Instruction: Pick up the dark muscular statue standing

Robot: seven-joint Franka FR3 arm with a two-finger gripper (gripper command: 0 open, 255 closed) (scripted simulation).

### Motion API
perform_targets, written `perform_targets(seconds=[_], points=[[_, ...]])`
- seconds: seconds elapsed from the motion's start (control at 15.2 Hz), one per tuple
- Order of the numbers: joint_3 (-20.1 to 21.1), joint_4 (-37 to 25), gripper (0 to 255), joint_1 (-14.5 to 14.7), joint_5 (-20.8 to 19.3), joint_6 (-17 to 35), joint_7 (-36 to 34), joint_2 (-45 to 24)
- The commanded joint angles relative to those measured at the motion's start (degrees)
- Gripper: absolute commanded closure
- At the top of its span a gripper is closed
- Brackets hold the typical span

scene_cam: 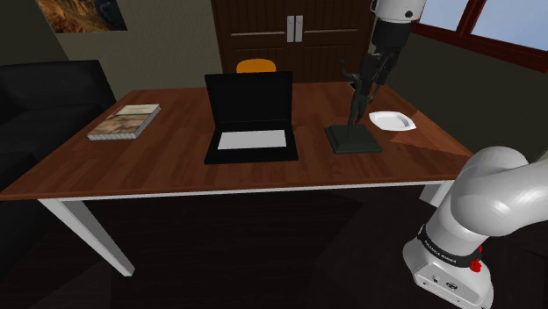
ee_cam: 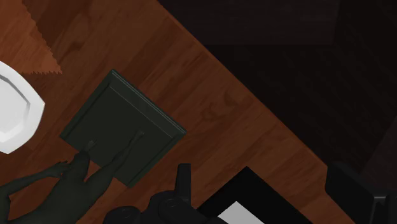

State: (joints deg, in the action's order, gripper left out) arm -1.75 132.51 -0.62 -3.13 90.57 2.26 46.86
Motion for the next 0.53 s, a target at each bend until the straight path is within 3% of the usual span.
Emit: perform_targets(seconds=[0.0,0.46], points=[[0.0,0.0,0,0.0,0.0,0.0,0.0,0.0],[-8.1,-8.4,0,-1.6,-2.8,2.4,7.9,-10.2]])
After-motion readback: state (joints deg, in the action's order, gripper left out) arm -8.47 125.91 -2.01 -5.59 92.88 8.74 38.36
